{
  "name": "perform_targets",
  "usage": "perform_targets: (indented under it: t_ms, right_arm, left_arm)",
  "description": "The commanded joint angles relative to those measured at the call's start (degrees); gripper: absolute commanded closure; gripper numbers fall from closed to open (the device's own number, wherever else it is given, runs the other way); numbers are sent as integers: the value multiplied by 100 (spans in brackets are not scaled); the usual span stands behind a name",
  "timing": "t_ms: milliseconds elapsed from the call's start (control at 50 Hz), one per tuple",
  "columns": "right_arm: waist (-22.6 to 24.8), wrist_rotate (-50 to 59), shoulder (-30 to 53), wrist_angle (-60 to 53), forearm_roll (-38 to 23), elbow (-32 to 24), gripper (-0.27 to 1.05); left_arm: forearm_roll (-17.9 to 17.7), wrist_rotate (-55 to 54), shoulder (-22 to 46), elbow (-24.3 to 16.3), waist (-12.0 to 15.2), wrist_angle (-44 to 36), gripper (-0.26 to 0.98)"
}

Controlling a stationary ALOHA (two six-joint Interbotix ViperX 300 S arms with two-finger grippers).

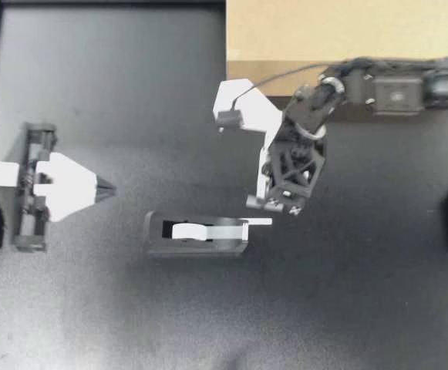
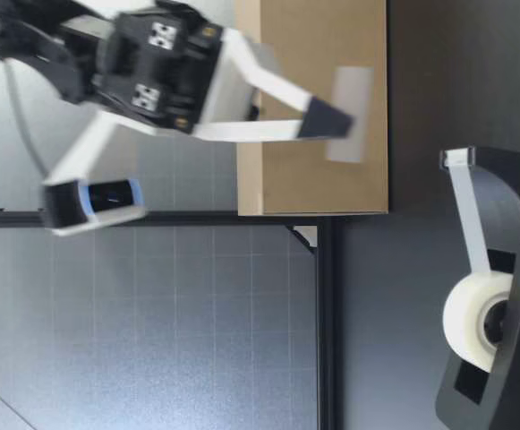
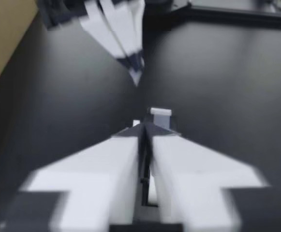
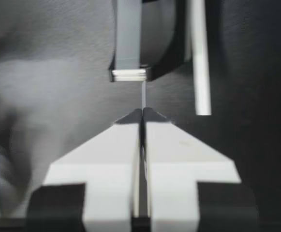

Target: Cut a small piece of tape from the tape dispenser then place it on the cardboard box's edge.

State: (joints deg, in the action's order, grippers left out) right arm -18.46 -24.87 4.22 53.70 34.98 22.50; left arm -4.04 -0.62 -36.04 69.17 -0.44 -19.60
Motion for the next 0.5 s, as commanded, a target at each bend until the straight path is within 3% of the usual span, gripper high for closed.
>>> perform_targets:
  t_ms: [0,80,260,480]
  right_arm:
    - [18,132,-352,-53,-475,-246,87]
    - [79,316,-448,-62,-993,-439,87]
    - [334,738,-457,62,-2013,-1002,87]
    - [668,844,-325,387,-2232,-1556,87]
  left_arm:
    - [-35,-9,193,-264,-9,-141,37]
    - [-44,-9,378,-360,-9,-316,26]
    - [-123,26,984,-457,-9,-1371,29]
    - [-343,114,1881,-738,-9,-2250,29]
